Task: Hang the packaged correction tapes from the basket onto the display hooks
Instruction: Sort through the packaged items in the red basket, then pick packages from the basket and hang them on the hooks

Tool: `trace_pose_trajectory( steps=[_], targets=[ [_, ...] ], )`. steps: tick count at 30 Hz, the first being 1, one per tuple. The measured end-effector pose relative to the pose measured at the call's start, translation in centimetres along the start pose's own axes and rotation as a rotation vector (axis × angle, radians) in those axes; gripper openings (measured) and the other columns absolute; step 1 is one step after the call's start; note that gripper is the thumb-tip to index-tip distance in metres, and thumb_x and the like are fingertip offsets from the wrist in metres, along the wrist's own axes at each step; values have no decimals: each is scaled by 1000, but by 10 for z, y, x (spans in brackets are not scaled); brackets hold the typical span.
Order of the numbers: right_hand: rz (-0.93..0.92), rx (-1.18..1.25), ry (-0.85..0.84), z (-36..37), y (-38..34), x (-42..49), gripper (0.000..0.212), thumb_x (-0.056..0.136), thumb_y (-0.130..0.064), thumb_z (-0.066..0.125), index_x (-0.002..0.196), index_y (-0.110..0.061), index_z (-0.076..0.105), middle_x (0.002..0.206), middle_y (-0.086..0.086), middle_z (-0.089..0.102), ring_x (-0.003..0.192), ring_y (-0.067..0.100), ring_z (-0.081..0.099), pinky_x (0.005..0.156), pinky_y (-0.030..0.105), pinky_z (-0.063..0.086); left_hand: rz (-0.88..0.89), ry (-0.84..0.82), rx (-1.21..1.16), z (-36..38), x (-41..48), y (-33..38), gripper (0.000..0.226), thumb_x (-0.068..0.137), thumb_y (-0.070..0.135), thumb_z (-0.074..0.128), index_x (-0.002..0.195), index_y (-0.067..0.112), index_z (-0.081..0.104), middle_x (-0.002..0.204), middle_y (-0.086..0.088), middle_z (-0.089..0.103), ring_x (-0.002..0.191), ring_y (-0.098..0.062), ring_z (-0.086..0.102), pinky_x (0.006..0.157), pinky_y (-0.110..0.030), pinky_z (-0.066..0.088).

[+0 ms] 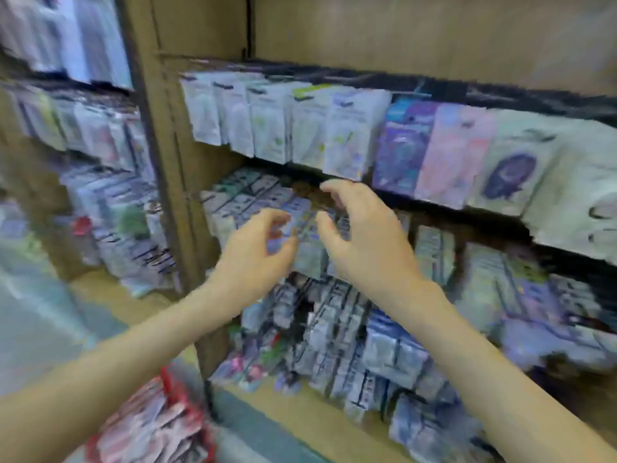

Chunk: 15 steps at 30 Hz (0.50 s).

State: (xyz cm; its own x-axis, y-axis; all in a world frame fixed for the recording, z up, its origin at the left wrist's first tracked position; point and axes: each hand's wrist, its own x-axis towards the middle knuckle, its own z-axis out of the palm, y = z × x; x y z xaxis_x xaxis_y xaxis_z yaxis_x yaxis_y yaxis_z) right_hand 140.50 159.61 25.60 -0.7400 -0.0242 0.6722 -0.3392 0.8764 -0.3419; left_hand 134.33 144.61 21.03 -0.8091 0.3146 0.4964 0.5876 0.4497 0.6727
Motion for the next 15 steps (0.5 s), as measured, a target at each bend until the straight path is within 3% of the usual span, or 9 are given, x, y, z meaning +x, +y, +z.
trace_pose_trajectory(
  steps=[4, 9, 12, 15],
  targets=[
    [97, 68, -395, 148, -28, -20, 35, 96, -19, 52, 130, -8, 53, 125, 10, 58, 118, 27, 52, 95, 30, 34, -376, -123, 148, -55, -64, -143, 55, 72, 44, 47, 112, 9, 60, 104, -11, 66, 98, -30, 62, 87, -39, 48],
    [225, 156, -695, 303, -59, -36, 32, 99, -18, 43, 130, -11, 50, 124, 9, 55, 115, 26, 51, 91, 37, 43, -642, -235, 275, -97, -120, -273, 39, 92, 18, 56, 128, 6, 53, 128, -14, 58, 116, -29, 56, 94, -32, 41],
    [230, 171, -826, 392, -69, -46, 27, 95, -13, 43, 119, -6, 54, 116, 14, 56, 107, 32, 55, 85, 39, 45, -778, -296, 311, -105, -141, -334, 40, 92, 23, 54, 127, 4, 53, 124, -17, 60, 113, -32, 56, 88, -33, 41],
    [229, 183, -943, 483, -69, -57, 28, 95, -12, 44, 121, -6, 53, 122, 15, 55, 110, 33, 55, 83, 39, 46, -951, -295, 281, -103, -168, -400, 48, 82, 34, 46, 118, 4, 56, 116, -17, 61, 107, -34, 57, 85, -35, 42]
  ],
)
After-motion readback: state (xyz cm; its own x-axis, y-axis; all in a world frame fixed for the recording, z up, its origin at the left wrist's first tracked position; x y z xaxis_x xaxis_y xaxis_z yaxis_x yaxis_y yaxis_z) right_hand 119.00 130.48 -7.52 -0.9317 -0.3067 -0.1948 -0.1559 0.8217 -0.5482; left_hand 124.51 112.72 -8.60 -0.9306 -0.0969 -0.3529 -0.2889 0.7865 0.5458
